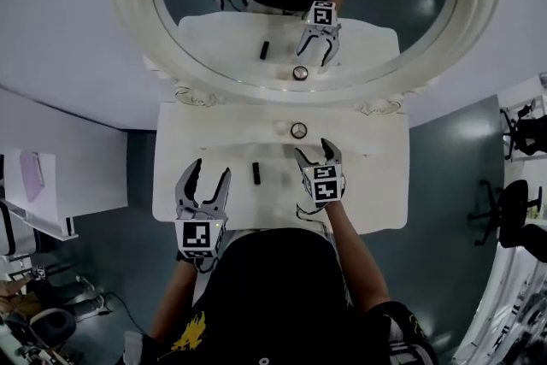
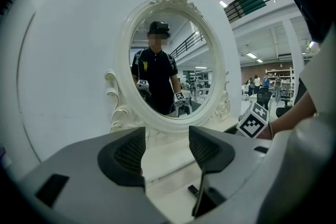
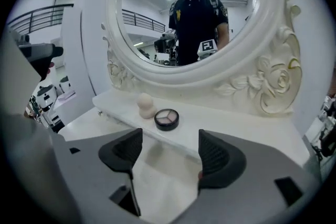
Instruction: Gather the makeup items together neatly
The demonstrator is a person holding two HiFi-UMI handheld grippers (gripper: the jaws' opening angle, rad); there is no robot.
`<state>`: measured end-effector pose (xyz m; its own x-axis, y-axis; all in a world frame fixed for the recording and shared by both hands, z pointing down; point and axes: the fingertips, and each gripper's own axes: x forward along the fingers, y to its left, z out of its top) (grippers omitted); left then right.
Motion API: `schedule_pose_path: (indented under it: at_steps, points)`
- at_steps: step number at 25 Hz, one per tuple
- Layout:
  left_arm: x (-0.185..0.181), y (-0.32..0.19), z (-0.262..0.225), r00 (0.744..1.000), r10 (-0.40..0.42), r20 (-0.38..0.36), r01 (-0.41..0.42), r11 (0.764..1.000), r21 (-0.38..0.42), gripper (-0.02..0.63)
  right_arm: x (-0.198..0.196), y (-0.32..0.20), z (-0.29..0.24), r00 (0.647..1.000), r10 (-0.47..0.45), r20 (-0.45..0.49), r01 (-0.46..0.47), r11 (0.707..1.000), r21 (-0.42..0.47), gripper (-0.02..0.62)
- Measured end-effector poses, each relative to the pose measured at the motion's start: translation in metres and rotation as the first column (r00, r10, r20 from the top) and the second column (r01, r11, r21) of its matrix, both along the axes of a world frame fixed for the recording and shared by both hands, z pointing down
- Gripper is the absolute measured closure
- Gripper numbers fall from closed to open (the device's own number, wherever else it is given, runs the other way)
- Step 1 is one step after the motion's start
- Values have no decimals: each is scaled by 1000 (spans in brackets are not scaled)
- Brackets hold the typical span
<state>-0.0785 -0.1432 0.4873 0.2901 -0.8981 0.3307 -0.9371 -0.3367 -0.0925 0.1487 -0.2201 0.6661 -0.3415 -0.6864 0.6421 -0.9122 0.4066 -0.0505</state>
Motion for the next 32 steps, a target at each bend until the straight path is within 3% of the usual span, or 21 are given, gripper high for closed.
schedule_pose_path:
  at_steps: [7, 13, 18, 21, 32]
  points:
    - [5, -3, -6, 996, 60, 62, -61, 998, 15, 341, 72, 52, 51, 981, 191, -44, -194, 977, -85, 272]
    - [17, 3, -10, 996, 62, 58, -63, 998, 19, 341, 120, 49, 86, 959, 260, -111, -273, 954, -124, 302]
    - [24, 9, -11, 994, 86, 64, -87, 996, 10, 347, 128, 48, 120, 949, 288, -130, -310, 928, -208, 351]
    - [26, 5, -16, 994, 87, 68, -89, 996, 29, 353, 128, 44, 115, 948, 276, -160, -307, 924, -228, 514]
    - [35, 9, -29, 997, 76, 26, -77, 994, 72, 359, 109, 103, 62, 950, 307, -49, -310, 922, -231, 515]
